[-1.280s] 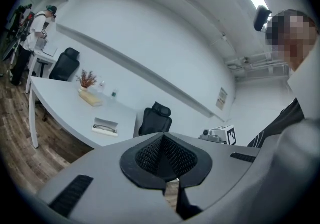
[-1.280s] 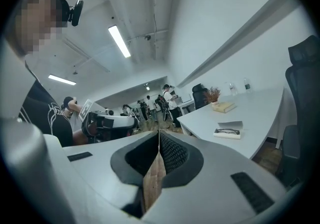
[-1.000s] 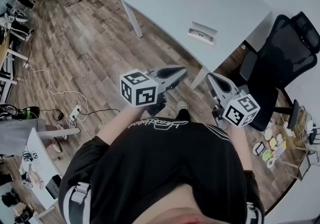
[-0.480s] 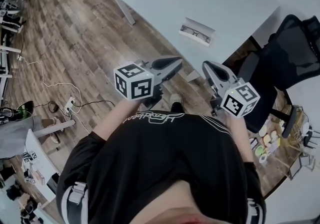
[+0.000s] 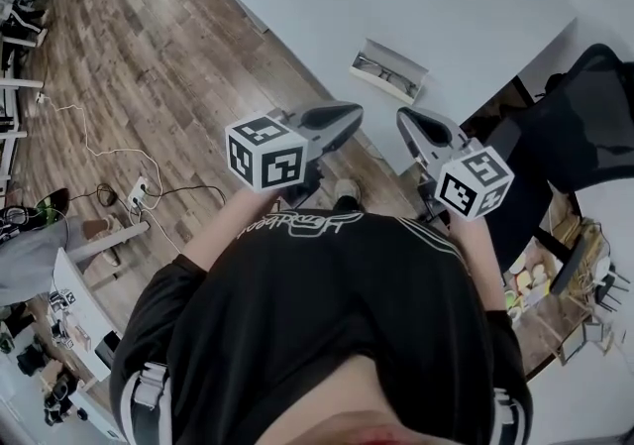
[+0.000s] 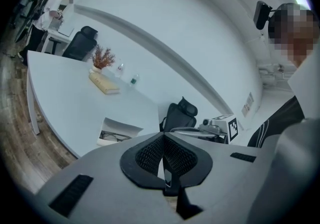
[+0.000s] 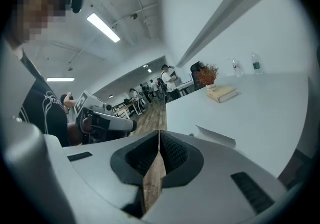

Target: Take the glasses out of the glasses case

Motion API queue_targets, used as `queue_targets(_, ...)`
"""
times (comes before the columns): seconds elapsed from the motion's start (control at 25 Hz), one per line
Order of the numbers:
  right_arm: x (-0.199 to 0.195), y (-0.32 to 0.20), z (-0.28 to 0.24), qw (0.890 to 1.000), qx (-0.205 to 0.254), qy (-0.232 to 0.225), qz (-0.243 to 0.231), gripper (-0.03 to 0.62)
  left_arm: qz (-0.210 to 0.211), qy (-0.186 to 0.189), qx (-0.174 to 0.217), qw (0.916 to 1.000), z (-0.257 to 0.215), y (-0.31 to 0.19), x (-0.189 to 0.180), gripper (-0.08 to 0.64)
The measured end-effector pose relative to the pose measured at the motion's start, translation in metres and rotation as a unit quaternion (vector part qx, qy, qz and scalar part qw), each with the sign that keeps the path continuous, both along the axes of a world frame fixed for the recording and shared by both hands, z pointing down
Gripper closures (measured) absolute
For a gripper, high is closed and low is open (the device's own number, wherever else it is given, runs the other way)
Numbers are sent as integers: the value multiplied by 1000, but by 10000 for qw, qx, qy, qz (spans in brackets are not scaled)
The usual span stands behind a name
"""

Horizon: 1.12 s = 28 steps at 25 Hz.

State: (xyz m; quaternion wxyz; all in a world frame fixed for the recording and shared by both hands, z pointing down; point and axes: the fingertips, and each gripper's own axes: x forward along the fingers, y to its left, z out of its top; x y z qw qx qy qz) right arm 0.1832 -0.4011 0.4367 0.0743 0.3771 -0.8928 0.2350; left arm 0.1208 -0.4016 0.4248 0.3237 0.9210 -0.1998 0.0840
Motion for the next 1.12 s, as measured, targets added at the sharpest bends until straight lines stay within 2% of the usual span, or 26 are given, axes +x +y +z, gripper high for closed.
queue_targets(0.24, 0, -31, 17, 9993, -110, 188, -298, 581, -156, -187, -193, 9995, 20, -22, -1, 552)
queue_targets(0.64, -1, -65, 35, 9963, -145, 604, -588, 580, -276, -212, -381, 9987, 33, -45, -7, 552)
queue_targets(0.76, -4, -72, 44, 9926, -141, 924, -774, 571, -347, -210, -398, 9984, 32, -51, -11, 552)
queue_targets(0.84, -6, -76, 53, 9890, -196, 1148, -911, 492, -397, -213, -428, 9981, 33, -54, -14, 552)
queue_targets(0.96, -2, -87, 71, 9814, -173, 1667, -933, 485, -443, -224, -489, 9976, 40, -58, -17, 552)
queue_targets(1.12, 0, -97, 94, 9650, -132, 2396, -1059, 485, -485, -244, -584, 9968, 46, -58, -20, 552)
